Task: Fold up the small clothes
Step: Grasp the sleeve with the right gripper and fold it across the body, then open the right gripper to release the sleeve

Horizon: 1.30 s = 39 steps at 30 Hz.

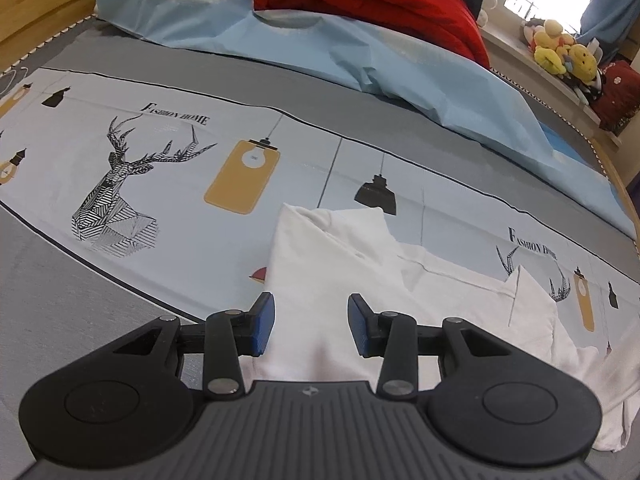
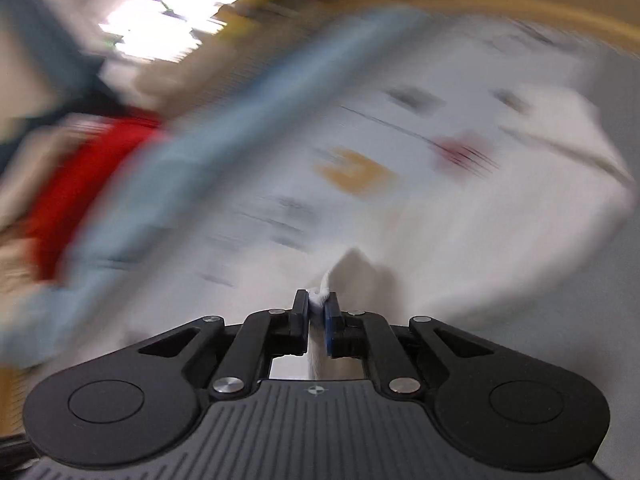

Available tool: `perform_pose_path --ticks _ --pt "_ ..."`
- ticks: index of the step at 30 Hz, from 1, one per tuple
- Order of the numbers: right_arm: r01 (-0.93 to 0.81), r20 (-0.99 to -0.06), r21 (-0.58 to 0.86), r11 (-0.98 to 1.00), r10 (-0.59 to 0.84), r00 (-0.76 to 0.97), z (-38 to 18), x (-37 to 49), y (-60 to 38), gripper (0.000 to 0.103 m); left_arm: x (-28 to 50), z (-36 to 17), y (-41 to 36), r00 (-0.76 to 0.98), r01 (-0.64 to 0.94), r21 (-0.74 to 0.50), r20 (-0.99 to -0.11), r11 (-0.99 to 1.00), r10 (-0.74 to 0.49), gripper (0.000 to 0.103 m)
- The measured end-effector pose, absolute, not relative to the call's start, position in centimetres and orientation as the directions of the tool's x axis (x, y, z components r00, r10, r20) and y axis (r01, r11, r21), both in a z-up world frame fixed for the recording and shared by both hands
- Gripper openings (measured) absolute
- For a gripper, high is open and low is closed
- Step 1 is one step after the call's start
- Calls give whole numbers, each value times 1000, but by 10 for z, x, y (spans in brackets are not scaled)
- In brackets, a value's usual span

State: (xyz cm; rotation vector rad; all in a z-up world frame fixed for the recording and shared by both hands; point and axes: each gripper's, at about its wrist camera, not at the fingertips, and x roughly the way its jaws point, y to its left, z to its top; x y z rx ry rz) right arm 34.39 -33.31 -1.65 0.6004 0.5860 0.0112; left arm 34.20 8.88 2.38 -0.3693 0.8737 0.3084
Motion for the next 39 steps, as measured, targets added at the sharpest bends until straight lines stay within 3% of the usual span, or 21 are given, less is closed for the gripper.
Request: perform_pose_path --ticks 4,6,8,9,12,14,17,22,27,30,33,36,39 --pt "-256 -102 691 675 443 891 28 323 -329 7 342 24 93 603 -415 -185 -789 891 117 45" --pt "-279 -41 736 617 453 891 29 321 -339 7 343 24 95 602 -418 -186 -789 889 118 45" --pt "-129 -160 766 629 382 910 12 332 -351 7 343 24 96 602 -422 -186 -790 887 121 45" --pt "25 -291 765 644 310 905 -6 341 -361 7 343 25 97 602 -423 -187 -790 886 120 45" --pt "422 -648 589 689 91 756 -55 357 -385 8 343 25 98 604 -427 -195 -788 883 118 45" --pt "562 -757 521 643 44 652 -78 359 -400 11 344 26 99 604 -429 -198 -788 881 117 47" --pt "546 -732 537 643 33 681 -72 357 -403 11 344 25 100 604 -431 -202 -789 880 114 47" --pt "446 -598 558 700 -34 801 -42 348 -393 11 344 23 100 600 -430 -202 -792 880 112 47" --pt "316 -529 661 680 123 840 -46 357 -387 13 345 22 99 601 -428 -204 -791 880 109 48" --pt "316 -625 631 708 222 749 -60 374 -376 20 345 22 99 601 -427 -206 -793 881 106 48" --pt "504 -795 386 773 2 607 -76 378 -383 22 345 22 101 602 -431 -209 -792 878 107 48" --pt "611 -808 412 676 -39 587 -81 369 -406 23 344 23 104 603 -439 -213 -790 873 111 48" --pt "527 -733 473 706 -17 680 -65 367 -401 23 342 24 106 604 -446 -215 -789 869 115 48"
